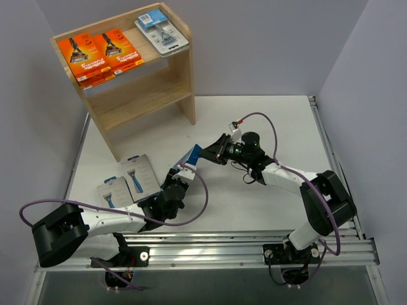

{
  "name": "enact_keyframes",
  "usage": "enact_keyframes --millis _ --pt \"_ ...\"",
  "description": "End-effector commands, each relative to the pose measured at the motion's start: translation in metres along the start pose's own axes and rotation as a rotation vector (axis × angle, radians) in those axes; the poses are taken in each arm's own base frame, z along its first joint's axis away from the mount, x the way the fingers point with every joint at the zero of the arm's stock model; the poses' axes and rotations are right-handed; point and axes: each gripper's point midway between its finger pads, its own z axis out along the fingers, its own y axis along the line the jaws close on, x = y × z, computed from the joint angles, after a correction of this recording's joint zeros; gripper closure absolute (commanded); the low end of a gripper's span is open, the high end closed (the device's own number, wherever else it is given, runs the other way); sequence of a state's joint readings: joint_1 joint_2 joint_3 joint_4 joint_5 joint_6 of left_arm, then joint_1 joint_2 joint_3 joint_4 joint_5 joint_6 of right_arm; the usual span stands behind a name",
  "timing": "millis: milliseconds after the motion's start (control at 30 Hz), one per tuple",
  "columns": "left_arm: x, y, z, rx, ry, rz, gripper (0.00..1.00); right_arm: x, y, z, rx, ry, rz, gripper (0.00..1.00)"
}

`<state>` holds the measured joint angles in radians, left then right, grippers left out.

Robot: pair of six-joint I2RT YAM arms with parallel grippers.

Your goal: Place and organize the shaving razors onto the shelf

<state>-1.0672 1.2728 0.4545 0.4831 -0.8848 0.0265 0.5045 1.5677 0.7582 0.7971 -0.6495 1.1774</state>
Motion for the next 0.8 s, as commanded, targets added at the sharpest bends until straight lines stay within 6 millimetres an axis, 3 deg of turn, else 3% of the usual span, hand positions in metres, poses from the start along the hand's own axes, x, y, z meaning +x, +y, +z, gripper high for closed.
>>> enact_keyframes --millis 0,167,267,367,400,433,567,600,700,767 --pt "-0.016 0.017 -0.001 -0.064 -0.052 -0.126 0.65 -0.009 0.004 -0.013 -0.007 -0.022 -0.053 1.00" --pt "-0.017 0.009 -0.003 -0.019 -0.056 -0.102 0.88 -0.008 0.005 -0.014 -0.008 -0.013 -0.049 1.00" --pt "-0.024 0.006 -0.007 -0.010 -0.074 -0.074 0.96 -0.011 0.009 -0.018 -0.016 -0.024 -0.050 0.99" --pt "-0.030 0.005 -0.008 -0.005 -0.090 -0.058 0.98 -0.012 0.010 -0.022 -0.012 -0.027 -0.050 0.87" --pt "-0.031 0.005 -0.008 -0.007 -0.092 -0.056 0.98 -0.013 0.010 -0.023 -0.013 -0.027 -0.051 0.71" --pt "-0.033 0.005 -0.009 -0.008 -0.095 -0.051 0.98 -0.014 0.010 -0.024 -0.006 -0.029 -0.044 0.64" --pt "-0.042 -0.003 -0.013 0.009 -0.113 -0.012 0.98 -0.023 0.018 -0.040 -0.020 -0.064 -0.040 0.52" --pt "-0.045 -0.003 -0.013 0.007 -0.119 0.019 0.98 -0.029 0.018 -0.046 -0.016 -0.080 -0.036 0.40" --pt "-0.063 -0.010 -0.016 0.005 -0.151 0.087 0.98 -0.042 0.013 -0.062 0.046 -0.101 -0.041 0.27" --pt "-0.080 -0.017 -0.015 0.011 -0.177 0.120 0.98 -0.047 0.012 -0.072 0.095 -0.102 -0.068 0.23"
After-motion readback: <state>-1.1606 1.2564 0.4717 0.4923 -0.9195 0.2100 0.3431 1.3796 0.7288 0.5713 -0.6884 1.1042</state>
